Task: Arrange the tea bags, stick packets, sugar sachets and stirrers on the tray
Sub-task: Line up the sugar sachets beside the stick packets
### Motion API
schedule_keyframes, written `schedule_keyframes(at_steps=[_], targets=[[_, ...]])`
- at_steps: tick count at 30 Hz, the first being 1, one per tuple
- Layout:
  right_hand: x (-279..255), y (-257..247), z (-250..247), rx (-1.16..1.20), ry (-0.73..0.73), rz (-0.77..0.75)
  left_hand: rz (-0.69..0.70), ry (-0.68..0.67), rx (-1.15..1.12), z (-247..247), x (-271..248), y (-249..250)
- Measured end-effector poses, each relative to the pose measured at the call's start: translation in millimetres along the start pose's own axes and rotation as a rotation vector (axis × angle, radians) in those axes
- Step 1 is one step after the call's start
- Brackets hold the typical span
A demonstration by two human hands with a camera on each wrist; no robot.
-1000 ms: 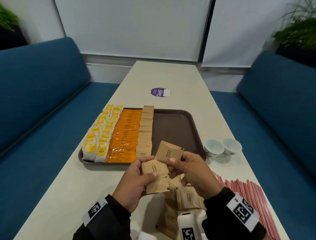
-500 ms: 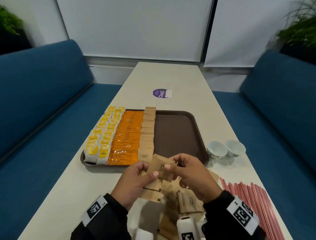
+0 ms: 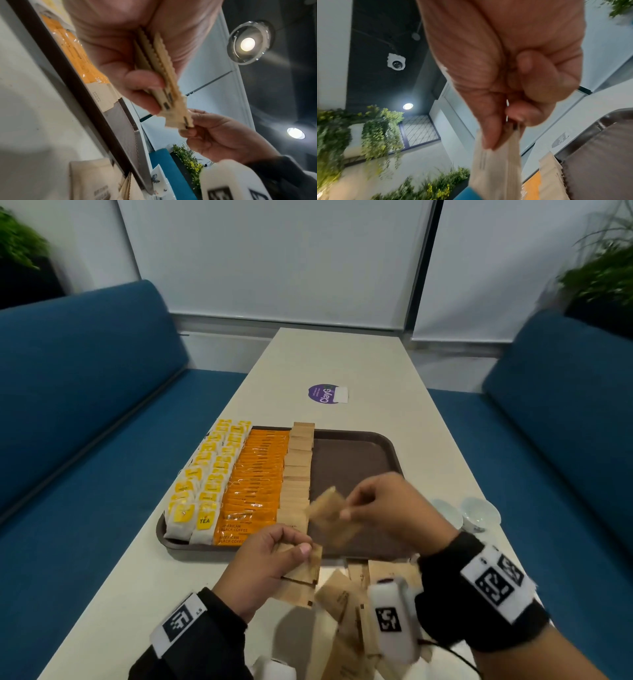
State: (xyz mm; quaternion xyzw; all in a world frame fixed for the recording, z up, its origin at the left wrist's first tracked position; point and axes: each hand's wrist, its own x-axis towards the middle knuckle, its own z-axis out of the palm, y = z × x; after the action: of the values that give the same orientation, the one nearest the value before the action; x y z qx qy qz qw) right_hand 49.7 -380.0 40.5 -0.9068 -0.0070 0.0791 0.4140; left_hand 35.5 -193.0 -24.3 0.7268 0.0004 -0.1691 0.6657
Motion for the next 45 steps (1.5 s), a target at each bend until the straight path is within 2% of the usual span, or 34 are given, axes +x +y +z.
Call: schedule_keyframes(at_steps=[3, 6, 8, 12, 20, 33, 39, 41, 45], targets=[[42, 0, -15, 0.205, 0.162, 0.072, -0.146, 0.027, -0.183, -3, 9, 4], [97, 10, -16, 0.328, 0.209, 0.24, -0.256, -0.008, -0.318, -9, 20, 7], [135, 21, -11, 0.361, 0.236, 0.321, -0.256, -0.009, -0.332, -16, 30, 6], [191, 40, -4, 0.293, 0.232, 0.336, -0.243, 0.014, -0.325, -28, 48, 5], [246, 55, 1, 0.225, 0.168, 0.396, -0.242, -0.005, -0.413, -39, 64, -1], [257, 63, -3, 0.204, 0.137, 0.458, -0.217, -0.004, -0.419, -44, 67, -21], [231, 44, -8, 0.227, 0.216, 0.362, -0.128, 0.027, -0.401, -41, 64, -19], [201, 26, -4, 0.247, 0.109, 0.265, -0.089, 0.052, -0.356, -39, 64, -18], [134, -4, 8, 0.14, -0.287, 0.06, -0.009, 0.057, -0.279, -34, 61, -15]])
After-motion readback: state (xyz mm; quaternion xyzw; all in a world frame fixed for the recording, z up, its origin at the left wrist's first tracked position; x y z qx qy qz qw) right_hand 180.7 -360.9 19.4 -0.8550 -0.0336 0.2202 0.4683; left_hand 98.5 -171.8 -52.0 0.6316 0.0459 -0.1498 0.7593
